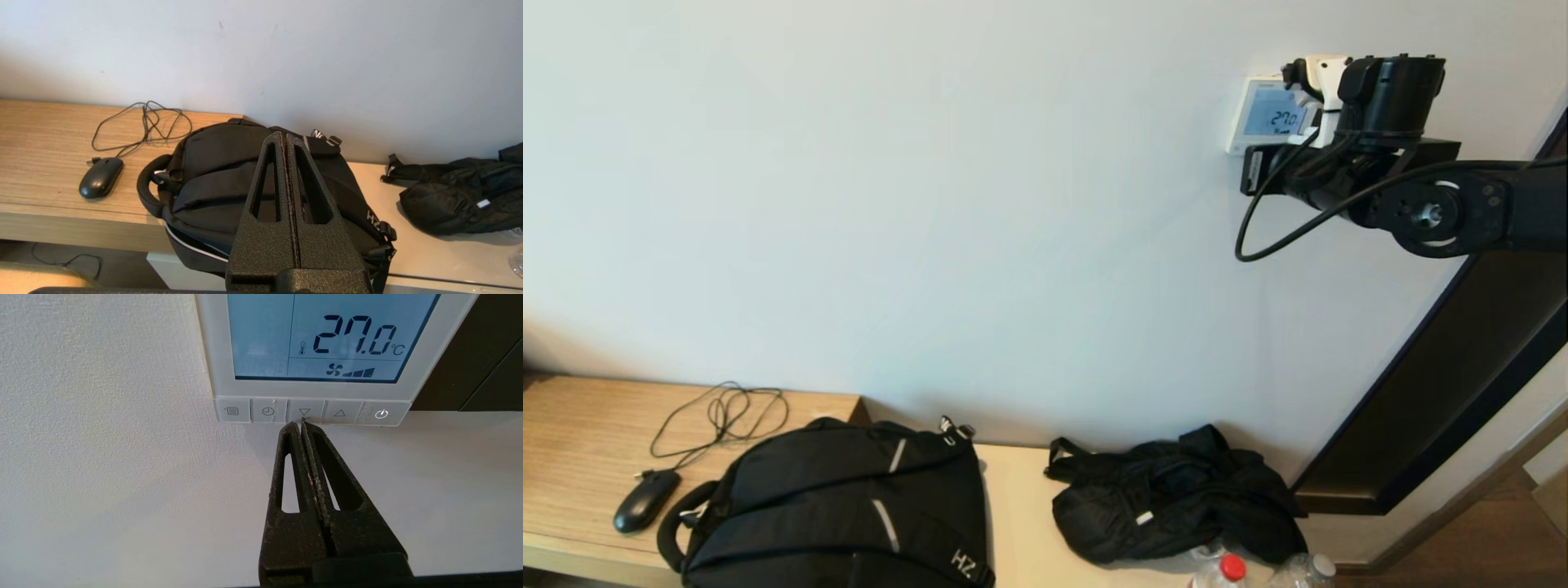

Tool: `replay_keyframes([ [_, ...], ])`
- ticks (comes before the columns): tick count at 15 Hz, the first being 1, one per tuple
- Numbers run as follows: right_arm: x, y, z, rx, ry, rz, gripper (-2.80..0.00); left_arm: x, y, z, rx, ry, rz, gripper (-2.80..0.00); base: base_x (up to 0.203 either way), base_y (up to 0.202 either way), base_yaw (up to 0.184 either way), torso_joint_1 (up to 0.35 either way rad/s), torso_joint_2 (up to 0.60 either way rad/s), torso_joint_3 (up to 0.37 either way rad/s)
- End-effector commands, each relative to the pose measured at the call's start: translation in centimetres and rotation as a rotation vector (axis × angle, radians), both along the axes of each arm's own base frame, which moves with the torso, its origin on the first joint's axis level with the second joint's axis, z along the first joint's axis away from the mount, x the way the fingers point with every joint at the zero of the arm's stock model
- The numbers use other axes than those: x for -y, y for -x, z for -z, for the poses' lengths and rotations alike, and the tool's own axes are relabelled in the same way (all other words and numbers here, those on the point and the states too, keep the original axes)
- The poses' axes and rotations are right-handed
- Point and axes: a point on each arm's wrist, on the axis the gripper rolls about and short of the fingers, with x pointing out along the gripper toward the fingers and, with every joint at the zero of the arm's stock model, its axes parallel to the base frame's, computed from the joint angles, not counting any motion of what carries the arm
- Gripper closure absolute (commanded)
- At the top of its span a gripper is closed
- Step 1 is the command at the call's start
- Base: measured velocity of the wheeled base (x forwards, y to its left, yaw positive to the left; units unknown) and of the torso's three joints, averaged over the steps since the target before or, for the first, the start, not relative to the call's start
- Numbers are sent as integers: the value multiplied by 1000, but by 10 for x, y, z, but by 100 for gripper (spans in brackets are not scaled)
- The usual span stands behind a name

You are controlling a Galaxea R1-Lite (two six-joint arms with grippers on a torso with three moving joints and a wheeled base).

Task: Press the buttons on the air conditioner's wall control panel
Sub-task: Press the temperature decrease button

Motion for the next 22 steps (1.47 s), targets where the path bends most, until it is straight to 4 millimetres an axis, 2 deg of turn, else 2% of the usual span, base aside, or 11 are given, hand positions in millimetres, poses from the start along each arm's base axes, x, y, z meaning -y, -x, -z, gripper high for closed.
replay_keyframes([
  [1,-1,5,-5,12,-2,1,0,0,0,0,0,-1,-1,0,0,0,0,0,0,0],
  [10,2,2,-5,14,2,11,0,0,0,0,0,-1,-1,0,0,0,0,0,0,0],
  [17,1,-9,6,-9,7,12,0,0,0,0,0,-1,-1,0,0,0,0,0,0,0],
  [22,0,-6,2,0,4,10,0,0,0,0,0,-1,-1,0,0,0,0,0,0,0],
])
